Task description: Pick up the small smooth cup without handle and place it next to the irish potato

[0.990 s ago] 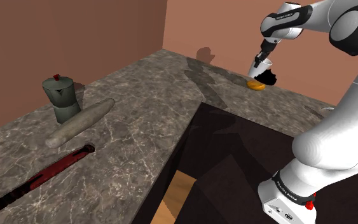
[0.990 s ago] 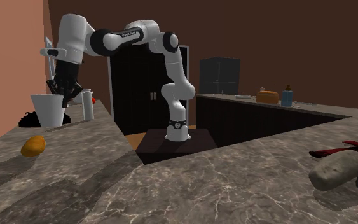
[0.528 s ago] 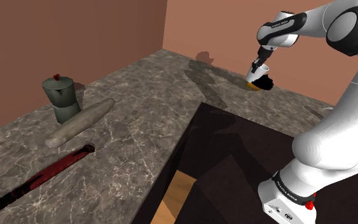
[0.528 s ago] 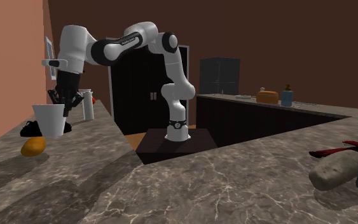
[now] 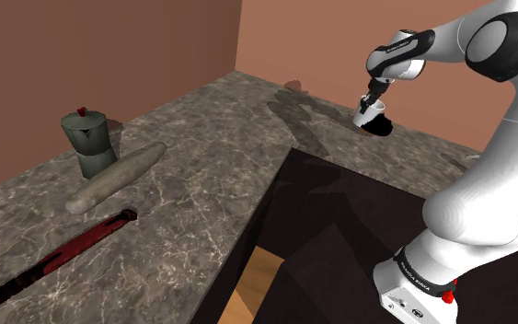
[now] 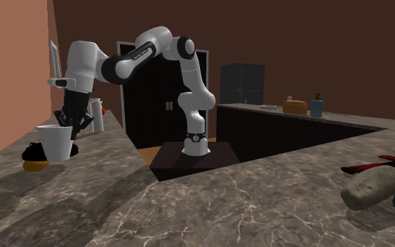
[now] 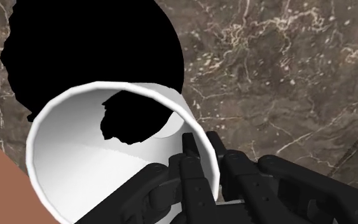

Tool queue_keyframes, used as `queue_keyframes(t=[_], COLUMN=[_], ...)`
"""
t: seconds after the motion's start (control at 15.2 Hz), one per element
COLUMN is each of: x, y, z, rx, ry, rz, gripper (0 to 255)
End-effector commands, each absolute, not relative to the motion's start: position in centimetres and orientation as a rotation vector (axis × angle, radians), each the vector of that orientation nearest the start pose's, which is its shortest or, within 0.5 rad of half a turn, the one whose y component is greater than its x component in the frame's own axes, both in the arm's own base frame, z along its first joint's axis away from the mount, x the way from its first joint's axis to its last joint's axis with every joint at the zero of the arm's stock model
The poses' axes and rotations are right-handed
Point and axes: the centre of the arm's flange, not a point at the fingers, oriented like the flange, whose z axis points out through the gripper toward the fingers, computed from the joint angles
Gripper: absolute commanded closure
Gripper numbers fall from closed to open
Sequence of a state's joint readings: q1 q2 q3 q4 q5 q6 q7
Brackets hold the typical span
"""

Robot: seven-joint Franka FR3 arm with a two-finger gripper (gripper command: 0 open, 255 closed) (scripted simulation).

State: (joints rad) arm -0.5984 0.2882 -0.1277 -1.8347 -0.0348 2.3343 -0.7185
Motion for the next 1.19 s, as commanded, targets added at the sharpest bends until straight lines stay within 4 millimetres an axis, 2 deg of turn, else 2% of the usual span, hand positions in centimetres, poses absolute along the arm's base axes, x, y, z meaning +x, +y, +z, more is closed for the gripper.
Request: queue_keyframes(t=[0.0,0.2,0.73,0.79,1.12], x=[48.8,48.8,48.8,48.9,48.8], y=[-42.5,-42.5,-42.5,-42.5,-42.5], z=[38.7,36.6,36.6,36.6,36.6], rx=[-3.323,-3.323,-3.323,-3.323,-3.323], ry=[-0.040,-0.040,-0.040,-0.040,-0.040], rz=[-0.198,-0.198,-0.198,-0.198,-0.198], gripper=[255,255,255,0,0])
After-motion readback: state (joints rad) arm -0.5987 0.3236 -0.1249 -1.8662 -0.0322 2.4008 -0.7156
